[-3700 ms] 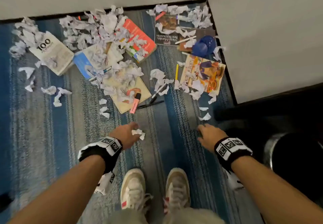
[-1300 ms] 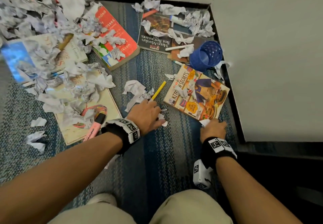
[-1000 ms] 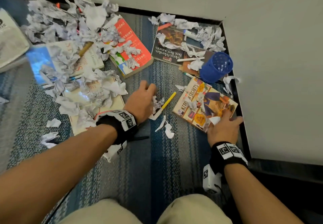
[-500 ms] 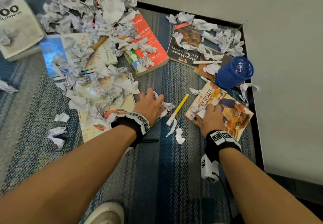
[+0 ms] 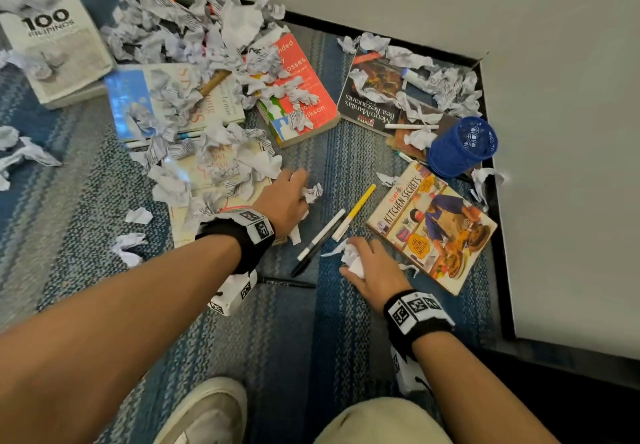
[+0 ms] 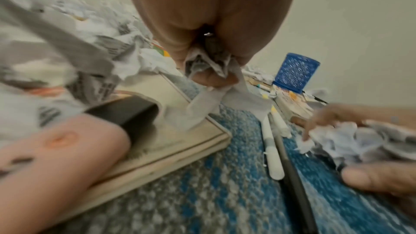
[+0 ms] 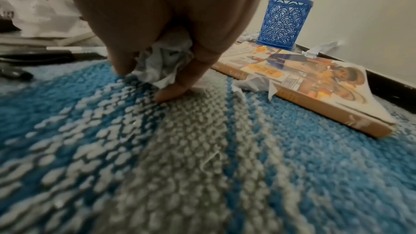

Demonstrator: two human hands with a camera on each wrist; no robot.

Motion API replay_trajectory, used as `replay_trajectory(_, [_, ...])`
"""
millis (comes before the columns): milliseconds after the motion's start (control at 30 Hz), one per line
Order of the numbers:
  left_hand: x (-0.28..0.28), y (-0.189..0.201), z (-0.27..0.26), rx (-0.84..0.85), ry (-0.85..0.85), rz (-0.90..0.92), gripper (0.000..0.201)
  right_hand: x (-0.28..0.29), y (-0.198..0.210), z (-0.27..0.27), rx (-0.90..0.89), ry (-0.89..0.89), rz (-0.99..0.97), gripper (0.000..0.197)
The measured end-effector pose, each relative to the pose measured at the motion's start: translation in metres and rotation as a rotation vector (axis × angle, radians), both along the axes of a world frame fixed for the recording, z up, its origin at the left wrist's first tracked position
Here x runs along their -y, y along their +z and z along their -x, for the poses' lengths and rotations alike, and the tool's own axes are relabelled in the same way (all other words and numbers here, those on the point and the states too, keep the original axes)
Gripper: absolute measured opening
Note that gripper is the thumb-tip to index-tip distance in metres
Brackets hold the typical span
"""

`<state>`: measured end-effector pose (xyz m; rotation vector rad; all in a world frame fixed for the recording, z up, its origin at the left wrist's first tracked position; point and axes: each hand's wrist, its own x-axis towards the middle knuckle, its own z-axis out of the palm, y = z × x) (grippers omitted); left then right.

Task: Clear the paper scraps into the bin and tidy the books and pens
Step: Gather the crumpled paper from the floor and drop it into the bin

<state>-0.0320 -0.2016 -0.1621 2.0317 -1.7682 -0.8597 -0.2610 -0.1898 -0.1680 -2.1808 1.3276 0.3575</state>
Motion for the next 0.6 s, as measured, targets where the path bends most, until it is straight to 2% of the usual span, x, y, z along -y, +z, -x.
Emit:
replay_trajectory(200, [-0.019, 0.011, -0.026, 0.037, 0.030, -0.030, 0.032, 0.000, 0.000, -0.010, -0.031, -0.033, 0.056, 0.028])
replay_trajectory(333, [-0.028, 0.012, -0.037, 0.026, 0.066, -0.039, 0.035, 0.005, 0.012, -0.017, -0.052, -0.049, 0.121, 0.037])
replay_trajectory(400, [-0.032, 0.015, -0.037, 0.028, 0.084, -0.034, 0.036, 0.005, 0.020, -0.015, -0.006, -0.156, 0.181, 0.042])
replay_trajectory(533, [-0.038, 0.025, -0.013, 0.042, 0.058, -0.048, 0.022, -0.005, 0.029, 0.008, 0.104, -0.447, 0.232, 0.035])
replay_trajectory(600, [-0.037, 0.029, 0.004, 0.021, 0.054, -0.039, 0.026, -0.012, 0.026, 0.025, 0.168, -0.610, 0.248, 0.030])
